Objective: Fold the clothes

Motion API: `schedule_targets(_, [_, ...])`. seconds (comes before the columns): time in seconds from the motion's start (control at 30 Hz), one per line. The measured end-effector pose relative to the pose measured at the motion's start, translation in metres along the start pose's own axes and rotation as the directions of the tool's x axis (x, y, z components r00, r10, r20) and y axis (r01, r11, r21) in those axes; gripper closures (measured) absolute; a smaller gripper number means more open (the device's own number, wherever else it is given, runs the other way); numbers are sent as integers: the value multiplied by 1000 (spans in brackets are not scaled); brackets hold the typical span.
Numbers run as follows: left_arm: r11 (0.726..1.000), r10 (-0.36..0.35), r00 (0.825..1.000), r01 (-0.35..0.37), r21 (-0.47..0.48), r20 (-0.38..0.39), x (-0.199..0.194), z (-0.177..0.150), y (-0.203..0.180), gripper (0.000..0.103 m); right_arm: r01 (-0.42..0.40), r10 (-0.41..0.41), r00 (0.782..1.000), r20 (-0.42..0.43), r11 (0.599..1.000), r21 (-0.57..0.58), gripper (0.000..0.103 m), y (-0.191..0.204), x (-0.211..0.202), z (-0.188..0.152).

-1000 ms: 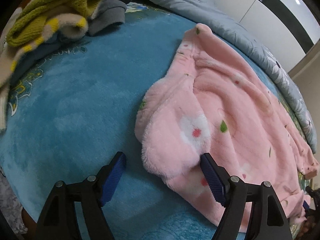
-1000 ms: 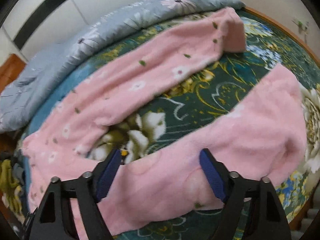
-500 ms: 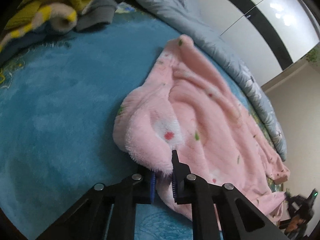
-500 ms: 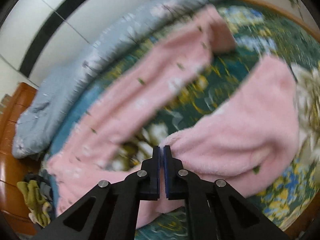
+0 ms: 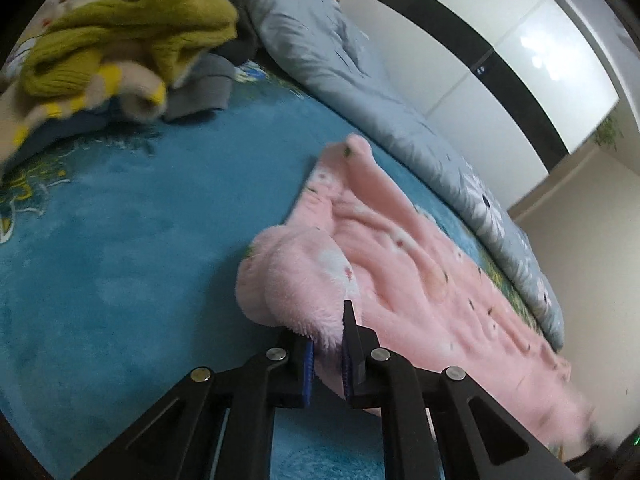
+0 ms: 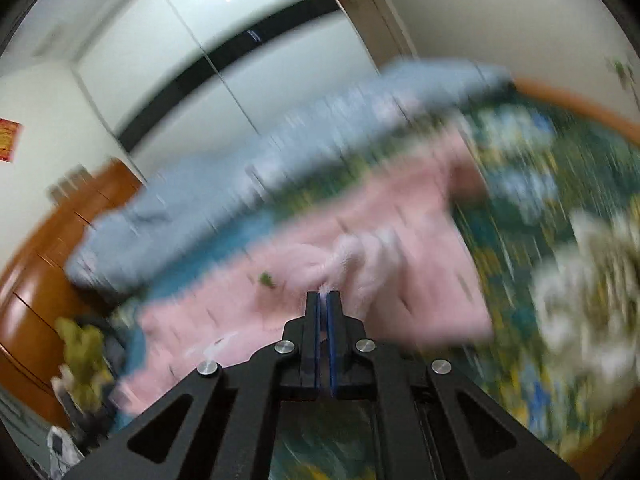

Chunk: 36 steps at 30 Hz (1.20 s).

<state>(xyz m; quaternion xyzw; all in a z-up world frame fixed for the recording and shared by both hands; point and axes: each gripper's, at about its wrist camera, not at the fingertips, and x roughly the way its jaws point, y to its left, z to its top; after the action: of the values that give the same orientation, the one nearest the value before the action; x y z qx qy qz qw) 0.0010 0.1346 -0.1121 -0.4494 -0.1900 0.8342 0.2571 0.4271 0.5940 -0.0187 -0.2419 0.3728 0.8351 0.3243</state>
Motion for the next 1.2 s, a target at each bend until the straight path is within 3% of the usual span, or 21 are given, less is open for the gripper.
schedule_targets(0.1, [1000,25,1000,-25,-14,12,-5,-4,5,93,25,-18,995,-100,997,67,100,-32,13,-37])
schedule_targets(0.2, [997,63,997,-61,-36,51,-16,-3,11,95,36,-20,989,-145,993,109,100,-51,15,-59])
schedule_targets(0.33, [987,144,978,-132,-89,148,-32,1,23,95,42,-23,987,-160,992,121,100,-60,11,-69])
schedule_targets(0.47, [974,186,975,-167,-153,119,-29,3,41,95,70,-58,993,-102,991,110,98,-61,-1,-57])
schedule_targets(0.53, [967,210,973,-194,-164,90,-24,2,43,95,88,-80,994,-74,990,110,89,-59,-1,-42])
schedule_targets(0.57, [965,219,972,-204,-164,81,-22,2,43,95,97,-90,994,-69,989,111,75,-58,4,-33])
schedule_targets(0.63, [965,229,971,-216,-151,73,-21,2,42,94,114,-107,992,-64,987,113,60,-55,19,-15])
schedule_targets(0.77, [964,243,968,-235,-127,53,-15,2,39,93,148,-142,988,-54,982,117,59,-49,48,21])
schedule_targets(0.93, [963,245,969,-239,-128,32,-11,2,41,92,192,-182,980,-79,969,156,60,-50,79,56])
schedule_targets(1.0, [962,248,968,-243,-122,31,-11,2,41,92,200,-183,977,-109,965,169,90,-52,87,65])
schedule_targets(1.03, [962,250,968,-245,-118,31,-11,2,40,92,203,-183,975,-125,963,176,99,-54,91,69])
schedule_targets(1.1, [962,252,967,-248,-112,30,-11,1,39,92,213,-189,972,-142,960,179,100,-53,95,78])
schedule_targets(1.2, [963,249,968,-244,-115,31,-11,1,39,92,179,-169,983,-68,969,172,100,-43,75,103])
